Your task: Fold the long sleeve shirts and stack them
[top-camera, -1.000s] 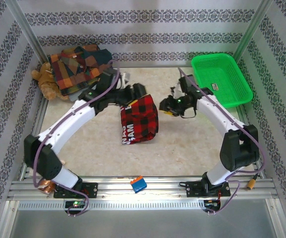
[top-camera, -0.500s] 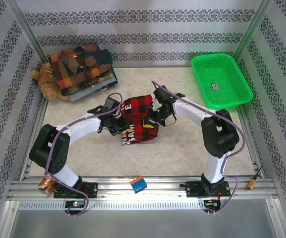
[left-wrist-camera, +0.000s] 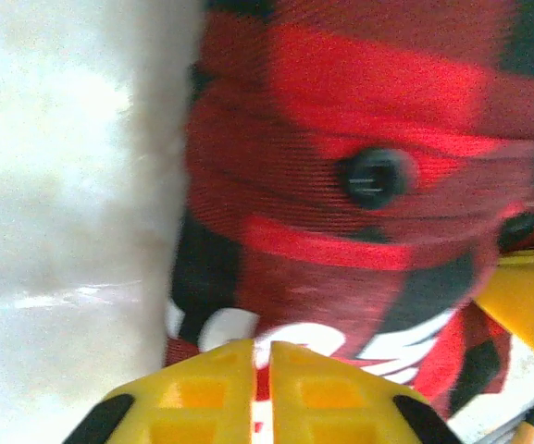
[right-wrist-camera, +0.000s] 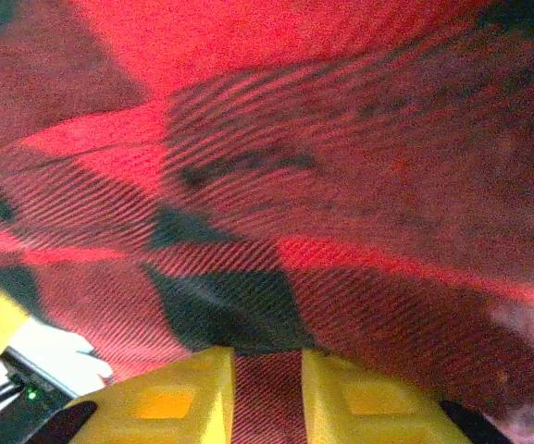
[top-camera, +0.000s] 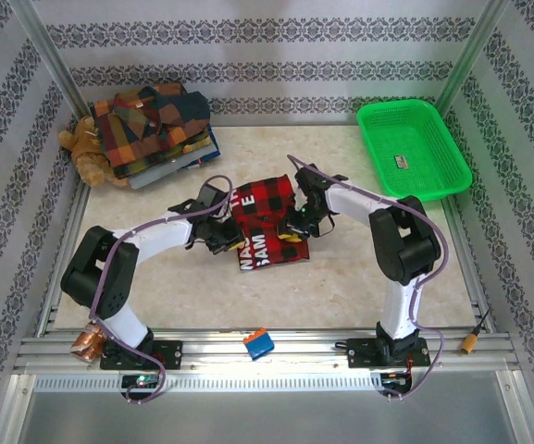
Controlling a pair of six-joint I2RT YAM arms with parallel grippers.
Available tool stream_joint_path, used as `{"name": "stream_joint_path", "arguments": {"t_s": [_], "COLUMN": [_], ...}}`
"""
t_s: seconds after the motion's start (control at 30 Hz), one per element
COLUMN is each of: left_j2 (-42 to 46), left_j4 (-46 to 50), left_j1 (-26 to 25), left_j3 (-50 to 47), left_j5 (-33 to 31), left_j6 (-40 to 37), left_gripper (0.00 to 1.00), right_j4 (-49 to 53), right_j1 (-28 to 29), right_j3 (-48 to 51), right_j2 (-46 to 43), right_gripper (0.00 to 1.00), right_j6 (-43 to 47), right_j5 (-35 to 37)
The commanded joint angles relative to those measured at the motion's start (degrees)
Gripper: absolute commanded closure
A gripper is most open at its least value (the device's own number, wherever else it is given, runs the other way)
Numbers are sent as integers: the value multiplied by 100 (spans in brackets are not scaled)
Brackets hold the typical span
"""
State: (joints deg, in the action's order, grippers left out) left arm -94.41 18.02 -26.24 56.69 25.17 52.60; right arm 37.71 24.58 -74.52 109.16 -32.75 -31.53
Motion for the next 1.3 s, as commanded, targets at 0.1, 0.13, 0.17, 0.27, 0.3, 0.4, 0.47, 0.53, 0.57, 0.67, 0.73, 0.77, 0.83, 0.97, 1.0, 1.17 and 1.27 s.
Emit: {"name": "stream_joint_path", "arguments": {"t_s": [0.1,0.13,0.17,0.27,0.3,0.4,0.47,0.53,0.57,0.67,0.73,0.77,0.83,0.97,1.0,1.17,1.27], "left_j2": [75,-72,-253,-786,-966,-1370,-1641,-1906,-2004,-2271,-2444,-2462,-2365,-1817,-1629,-657,-145], "left_j4": [509,501,517,450,391,379,358,369,357,252,212,204,155,9,24,6,94], "left_j1": [184,224,273,363,380,414,433,485,499,528,532,530,532,537,548,651,686], "left_j3": [1561,1725,1893,2304,2407,2689,2772,2786,2770,2742,2809,2798,2715,2599,2589,2382,2135], "left_j5": [212,252,260,334,327,181,25,-162,-247,-452,-357,-380,-403,-273,-243,117,455], "left_j6": [-430,-459,-514,-571,-570,-642,-702,-763,-789,-880,-933,-953,-1003,-1089,-1127,-1106,-1160], "left_gripper": [78,78,78,80,81,82,83,84,84,84,84,84,83,71,64,20,7], "right_j4": [247,289,381,367,343,184,40,-93,-186,-413,-545,-599,-818,-959,-882,184,712], "right_j1": [-250,-304,-371,-452,-474,-531,-576,-626,-638,-660,-656,-659,-656,-649,-654,-619,-621], "right_j3": [-961,-1182,-1482,-2226,-2455,-2988,-3225,-3401,-3422,-3458,-3405,-3378,-3216,-2934,-2873,-2688,-2327], "right_j2": [-635,-503,-296,334,579,1265,1631,1974,2095,2443,2610,2634,2527,1927,1721,766,326], "right_gripper": [68,68,70,74,76,78,79,80,80,80,80,80,79,70,65,34,26], "right_j6": [96,171,251,414,420,397,358,298,282,249,234,214,143,107,154,861,1374], "right_j5": [-144,-158,-176,-223,-273,-400,-450,-390,-375,-240,-190,-191,-217,-176,-136,431,978]}}
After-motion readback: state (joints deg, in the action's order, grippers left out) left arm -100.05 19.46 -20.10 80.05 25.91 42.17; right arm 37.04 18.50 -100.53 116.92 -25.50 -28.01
